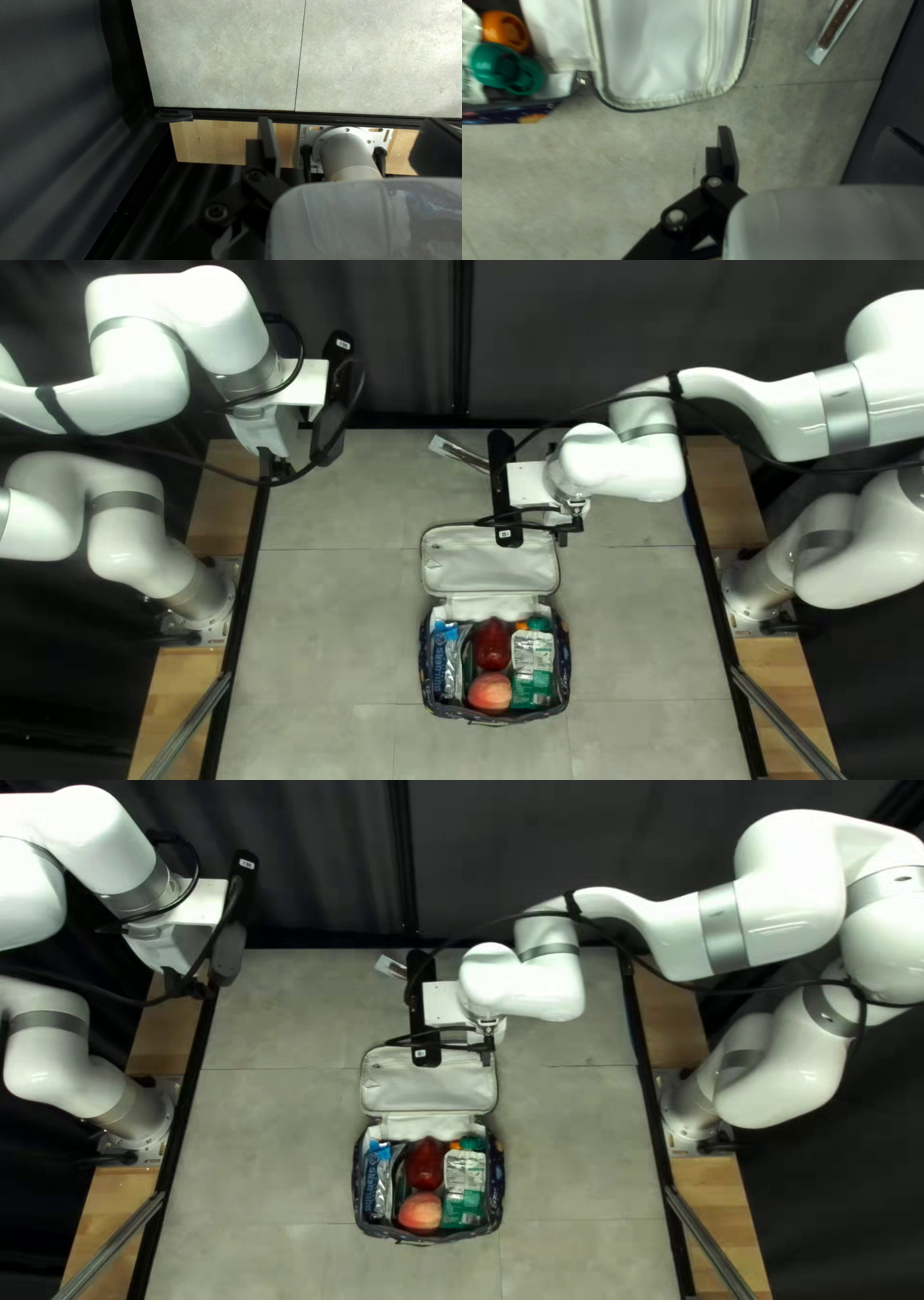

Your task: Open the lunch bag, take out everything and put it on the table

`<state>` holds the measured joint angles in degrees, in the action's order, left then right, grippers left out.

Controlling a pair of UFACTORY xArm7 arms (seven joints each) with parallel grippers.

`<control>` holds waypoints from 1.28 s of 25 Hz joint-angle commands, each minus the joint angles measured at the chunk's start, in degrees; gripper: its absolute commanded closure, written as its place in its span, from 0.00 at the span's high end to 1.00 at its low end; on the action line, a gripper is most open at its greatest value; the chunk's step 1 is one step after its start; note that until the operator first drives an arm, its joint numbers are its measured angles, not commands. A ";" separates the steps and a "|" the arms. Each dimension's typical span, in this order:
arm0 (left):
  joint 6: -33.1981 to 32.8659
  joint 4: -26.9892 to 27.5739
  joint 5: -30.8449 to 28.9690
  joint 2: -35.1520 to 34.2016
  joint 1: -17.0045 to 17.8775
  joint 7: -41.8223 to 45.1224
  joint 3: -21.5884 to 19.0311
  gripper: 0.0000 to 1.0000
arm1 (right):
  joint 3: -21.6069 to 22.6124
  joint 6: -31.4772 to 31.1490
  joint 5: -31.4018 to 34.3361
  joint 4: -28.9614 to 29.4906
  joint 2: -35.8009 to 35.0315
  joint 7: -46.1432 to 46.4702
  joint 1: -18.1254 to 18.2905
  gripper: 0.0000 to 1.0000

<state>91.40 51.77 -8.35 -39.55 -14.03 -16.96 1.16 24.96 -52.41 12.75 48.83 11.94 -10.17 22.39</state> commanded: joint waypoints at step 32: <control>0.00 0.00 0.00 0.00 0.00 0.00 0.00 1.00 | 4.79 7.31 -11.10 -1.55 -15.53 3.39 -0.19 1.00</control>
<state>91.40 51.77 -8.35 -39.55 -14.03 -16.96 1.16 29.35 -44.67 3.02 47.85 -4.42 -7.43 22.40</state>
